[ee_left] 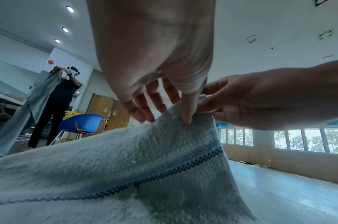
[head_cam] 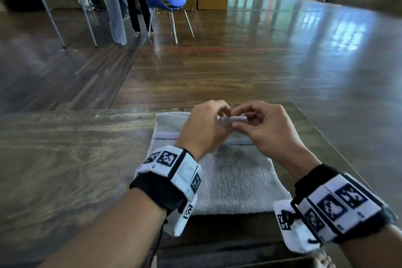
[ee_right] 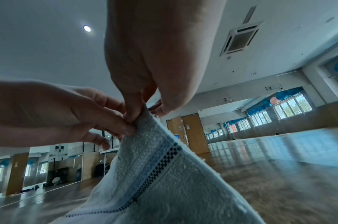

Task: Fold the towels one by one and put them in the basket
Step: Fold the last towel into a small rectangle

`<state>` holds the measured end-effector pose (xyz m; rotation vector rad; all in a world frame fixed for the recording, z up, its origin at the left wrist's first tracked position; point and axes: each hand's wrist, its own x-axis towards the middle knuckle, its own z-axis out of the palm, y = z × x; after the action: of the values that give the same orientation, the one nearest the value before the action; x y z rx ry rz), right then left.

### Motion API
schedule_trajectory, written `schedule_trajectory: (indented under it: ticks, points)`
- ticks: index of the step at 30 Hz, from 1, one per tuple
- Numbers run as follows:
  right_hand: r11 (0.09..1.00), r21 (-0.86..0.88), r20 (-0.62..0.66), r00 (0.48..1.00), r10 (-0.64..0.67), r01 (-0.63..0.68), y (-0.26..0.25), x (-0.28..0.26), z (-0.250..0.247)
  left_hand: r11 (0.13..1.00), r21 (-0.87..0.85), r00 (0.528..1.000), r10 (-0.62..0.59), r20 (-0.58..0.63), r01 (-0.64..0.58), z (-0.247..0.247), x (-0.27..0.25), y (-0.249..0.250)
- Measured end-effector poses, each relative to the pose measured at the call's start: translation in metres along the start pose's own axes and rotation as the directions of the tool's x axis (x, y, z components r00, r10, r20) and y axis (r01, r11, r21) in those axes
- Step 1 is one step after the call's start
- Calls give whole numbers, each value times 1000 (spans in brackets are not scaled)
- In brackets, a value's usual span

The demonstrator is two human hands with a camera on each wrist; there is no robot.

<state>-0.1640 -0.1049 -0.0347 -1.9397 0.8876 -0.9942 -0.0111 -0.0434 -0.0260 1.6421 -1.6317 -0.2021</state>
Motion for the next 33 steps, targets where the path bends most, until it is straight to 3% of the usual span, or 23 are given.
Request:
schedule_trajectory:
  ticks: [4,7,10,17,24,29,33]
  points:
    - [981,173,55,995,82,-91,0,-10,-2,998,-12,998,-60,28,60,-5,1,-5]
    - [964,236,-3,992,126,-121,1,-8,-7,998,-16,997,-55,46,55,-9,5,-9]
    - [962,232,-55,986,160,-143,4,2,-7,999,4,997,-52,51,52,-9,12,-10]
    - [963,182,-134,965,224,-198,15,14,-8,995,-78,963,-44,265,67,5,19,-7]
    - [975,121,-190,960,206,-185,18,18,-13,985,-166,984,-23,175,53,4,33,-7]
    - [978,93,-180,963,198,-184,22,17,-18,968,-235,969,-21,246,81,1,38,-5]
    - [950,210,-120,959,258,-230,19,18,-18,977,-201,991,-49,124,74,3,37,-6]
